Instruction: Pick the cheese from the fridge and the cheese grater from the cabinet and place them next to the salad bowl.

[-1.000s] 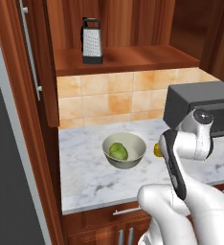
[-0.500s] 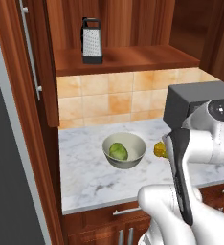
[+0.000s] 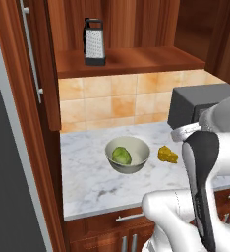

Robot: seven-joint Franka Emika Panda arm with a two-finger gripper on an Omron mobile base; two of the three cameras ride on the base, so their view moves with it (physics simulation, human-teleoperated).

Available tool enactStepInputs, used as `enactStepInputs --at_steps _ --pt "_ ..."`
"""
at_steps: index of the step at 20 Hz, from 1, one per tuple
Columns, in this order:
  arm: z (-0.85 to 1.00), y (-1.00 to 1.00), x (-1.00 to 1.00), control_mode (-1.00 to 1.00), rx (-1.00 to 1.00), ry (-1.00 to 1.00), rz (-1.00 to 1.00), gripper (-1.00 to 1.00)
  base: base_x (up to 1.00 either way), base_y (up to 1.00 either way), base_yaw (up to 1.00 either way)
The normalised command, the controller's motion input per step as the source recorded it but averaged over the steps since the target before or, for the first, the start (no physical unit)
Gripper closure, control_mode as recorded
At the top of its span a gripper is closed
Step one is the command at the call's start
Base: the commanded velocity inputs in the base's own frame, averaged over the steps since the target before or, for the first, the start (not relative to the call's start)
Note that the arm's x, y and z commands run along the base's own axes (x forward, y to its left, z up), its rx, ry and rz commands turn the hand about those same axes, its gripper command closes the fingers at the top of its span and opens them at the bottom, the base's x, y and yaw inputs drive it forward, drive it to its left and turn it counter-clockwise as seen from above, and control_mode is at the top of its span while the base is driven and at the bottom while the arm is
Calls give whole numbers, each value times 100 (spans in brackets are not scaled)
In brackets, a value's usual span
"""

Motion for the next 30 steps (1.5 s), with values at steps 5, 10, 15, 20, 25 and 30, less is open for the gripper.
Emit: enactStepInputs --at_steps 5,10,15,20,25,30 --pt "15 -9 -55 -100 16 -15 4 -100 0 0 0" --pt "64 -14 -29 -100 13 -16 -1 -100 0 0 0" --pt "38 10 -4 -100 -9 -2 0 -100 0 0 0" --pt "55 55 36 -100 -14 18 0 -100 0 0 0" --pt "65 59 8 -100 0 5 0 -100 0 0 0" --pt "23 32 22 -100 11 -4 5 -100 0 0 0"
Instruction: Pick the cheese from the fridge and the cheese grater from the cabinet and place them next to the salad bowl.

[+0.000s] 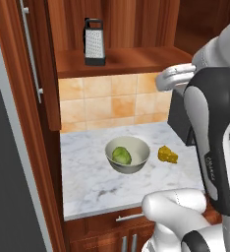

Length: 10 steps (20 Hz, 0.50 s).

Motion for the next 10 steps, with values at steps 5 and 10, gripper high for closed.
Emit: enactStepInputs --at_steps 5,10 --pt "-13 37 77 -100 33 -34 5 -100 0 0 0" --pt "-1 30 91 -100 33 -31 3 -100 0 0 0"
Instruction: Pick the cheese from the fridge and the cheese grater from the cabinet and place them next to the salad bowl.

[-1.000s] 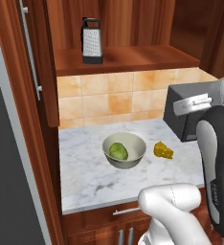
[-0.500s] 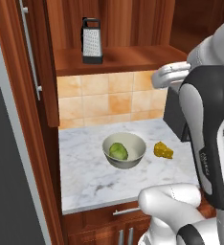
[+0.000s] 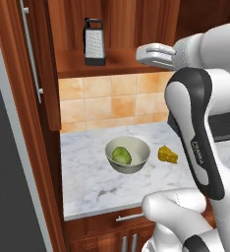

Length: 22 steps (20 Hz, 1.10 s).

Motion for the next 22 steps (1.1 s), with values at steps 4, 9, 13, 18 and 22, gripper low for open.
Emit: enactStepInputs --at_steps 4,9,13,18,22 --pt "57 2 44 -100 -7 18 18 -100 0 0 0" --pt "6 2 46 -100 -19 6 26 -100 0 0 0" --pt "-2 12 13 -100 -19 -11 24 -100 0 0 0" --pt "-17 6 13 -100 -8 -23 13 -100 0 0 0" --pt "-5 38 77 -100 -10 -3 10 -100 0 0 0"
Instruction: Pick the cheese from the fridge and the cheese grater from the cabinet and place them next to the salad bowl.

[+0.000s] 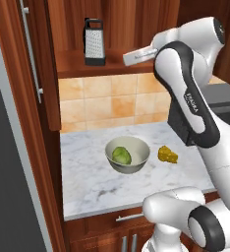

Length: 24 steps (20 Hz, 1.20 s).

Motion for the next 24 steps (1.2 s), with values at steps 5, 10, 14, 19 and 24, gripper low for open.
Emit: enactStepInputs --at_steps 5,10,14,19,24 --pt "4 37 52 -100 -25 22 1 -100 0 0 0" --pt "3 25 58 -100 -27 33 0 -100 0 0 0" --pt "0 3 33 -100 -3 5 0 -100 0 0 0" --pt "0 0 42 -100 0 0 0 -100 0 0 0" --pt "0 0 49 -100 2 -1 0 -100 0 0 0"
